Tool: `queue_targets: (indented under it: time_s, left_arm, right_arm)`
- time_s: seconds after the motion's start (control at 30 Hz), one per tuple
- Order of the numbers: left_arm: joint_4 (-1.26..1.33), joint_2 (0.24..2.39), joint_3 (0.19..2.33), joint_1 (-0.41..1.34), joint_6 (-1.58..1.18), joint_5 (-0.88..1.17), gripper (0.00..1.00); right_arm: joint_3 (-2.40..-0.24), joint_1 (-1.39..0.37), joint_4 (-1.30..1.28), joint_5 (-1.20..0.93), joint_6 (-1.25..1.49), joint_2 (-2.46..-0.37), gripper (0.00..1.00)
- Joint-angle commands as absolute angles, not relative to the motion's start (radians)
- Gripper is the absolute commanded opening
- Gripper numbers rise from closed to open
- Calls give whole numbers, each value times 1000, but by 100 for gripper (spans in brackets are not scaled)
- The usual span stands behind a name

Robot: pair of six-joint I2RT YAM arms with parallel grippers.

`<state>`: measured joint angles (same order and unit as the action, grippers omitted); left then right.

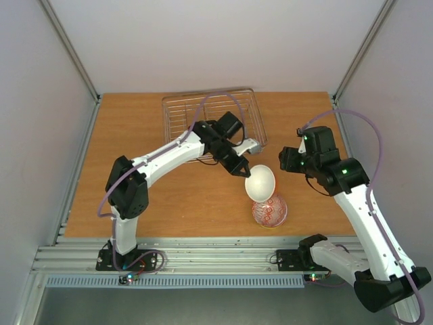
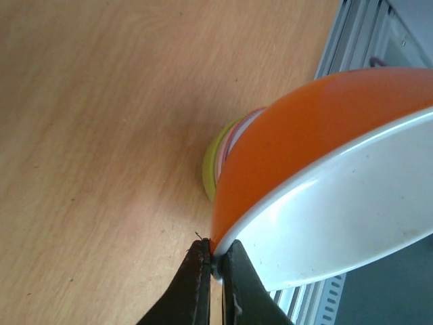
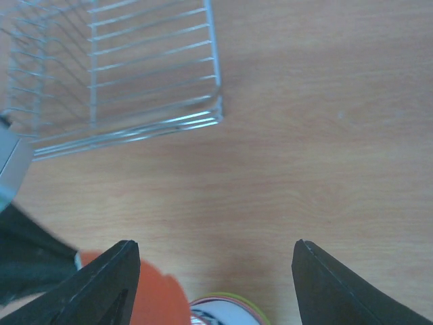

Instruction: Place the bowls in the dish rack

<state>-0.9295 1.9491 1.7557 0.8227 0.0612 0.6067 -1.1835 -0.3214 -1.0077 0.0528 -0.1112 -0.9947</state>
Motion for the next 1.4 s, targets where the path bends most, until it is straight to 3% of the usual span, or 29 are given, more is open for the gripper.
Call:
queue_targets:
  time_s: [0.0, 0.13, 0.27, 0.3, 0.67, 1.27, 1.37]
  left_arm:
    - [-868, 1860, 1779, 761, 16, 711, 0]
    - [-839, 1814, 1755, 694, -7, 747, 0]
    - [-813, 1759, 1724, 607, -33, 777, 1]
    - [-812, 1747, 1720, 589, -32, 784, 1]
    - [-824, 1702, 1683, 525, -12, 849, 0]
    - [-837, 1734, 1707, 522, -31, 925, 1]
    - [-839, 1748, 1708, 522, -38, 937, 1]
  right_arm:
    - [-1232, -318, -969, -111, -122, -982, 65]
    - [-1249, -318, -907, -246, -103, -1010, 68]
    - [-1223, -318, -806, -381, -87, -1032, 96]
    - [-1212, -318, -775, -412, -79, -1034, 98]
    - [-1158, -318, -588, -638, -21, -1074, 99]
    - [-1095, -321, -527, -731, -25, -1093, 99]
    - [-1088, -322, -508, -759, -19, -1101, 82]
